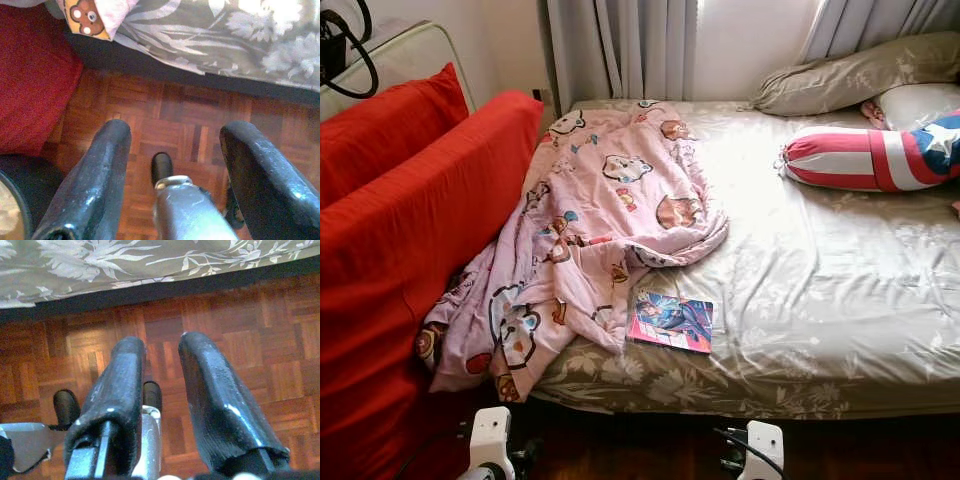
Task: Clean up the room
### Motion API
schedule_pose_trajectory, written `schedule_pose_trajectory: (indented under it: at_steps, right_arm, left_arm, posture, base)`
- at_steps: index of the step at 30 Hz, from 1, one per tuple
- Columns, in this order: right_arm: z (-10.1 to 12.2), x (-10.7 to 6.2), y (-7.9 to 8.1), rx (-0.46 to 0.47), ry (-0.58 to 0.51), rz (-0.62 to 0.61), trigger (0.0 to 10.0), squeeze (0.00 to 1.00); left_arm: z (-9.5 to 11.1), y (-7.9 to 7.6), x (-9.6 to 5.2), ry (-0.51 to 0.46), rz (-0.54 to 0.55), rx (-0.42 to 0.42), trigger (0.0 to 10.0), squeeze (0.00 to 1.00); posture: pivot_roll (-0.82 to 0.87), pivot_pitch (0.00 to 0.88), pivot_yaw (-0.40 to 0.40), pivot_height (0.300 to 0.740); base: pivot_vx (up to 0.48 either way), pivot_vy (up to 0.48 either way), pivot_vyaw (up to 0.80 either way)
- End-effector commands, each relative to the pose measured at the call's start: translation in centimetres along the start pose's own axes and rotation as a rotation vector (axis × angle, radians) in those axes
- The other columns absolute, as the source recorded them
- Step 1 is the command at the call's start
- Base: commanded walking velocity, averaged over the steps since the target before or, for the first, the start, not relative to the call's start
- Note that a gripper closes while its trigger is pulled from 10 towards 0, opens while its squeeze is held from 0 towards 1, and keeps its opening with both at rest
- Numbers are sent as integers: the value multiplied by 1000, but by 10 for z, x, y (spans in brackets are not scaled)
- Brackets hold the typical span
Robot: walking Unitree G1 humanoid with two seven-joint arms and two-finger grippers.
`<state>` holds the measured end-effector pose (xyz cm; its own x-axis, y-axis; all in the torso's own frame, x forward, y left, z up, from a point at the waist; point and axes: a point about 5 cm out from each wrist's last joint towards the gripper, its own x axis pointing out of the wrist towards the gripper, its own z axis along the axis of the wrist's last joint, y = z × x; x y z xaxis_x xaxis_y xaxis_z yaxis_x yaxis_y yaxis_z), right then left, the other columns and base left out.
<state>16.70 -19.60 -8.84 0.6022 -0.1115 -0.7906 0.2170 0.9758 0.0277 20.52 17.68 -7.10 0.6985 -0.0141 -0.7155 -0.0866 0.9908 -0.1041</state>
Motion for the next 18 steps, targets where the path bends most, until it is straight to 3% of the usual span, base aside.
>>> schedule_pose_trajectory:
  at_steps: [1,3,18]
  right_arm:
    - [4,1,2,-9,-12,10,10000,0]
    - [4,1,3,-4,-15,10,10000,0]
    - [6,1,4,19,-25,15,10000,0]
  left_arm:
    - [-5,4,-2,18,8,6,10000,0]
    - [-5,4,-2,19,8,5,10000,0]
    - [-4,4,-1,18,5,5,10000,0]
  posture:
    - [77,30,8,740]
    - [77,30,7,740]
    - [76,31,5,740]
  base:
    - [330,0,800]
    - [330,0,706]
    - [330,0,0]
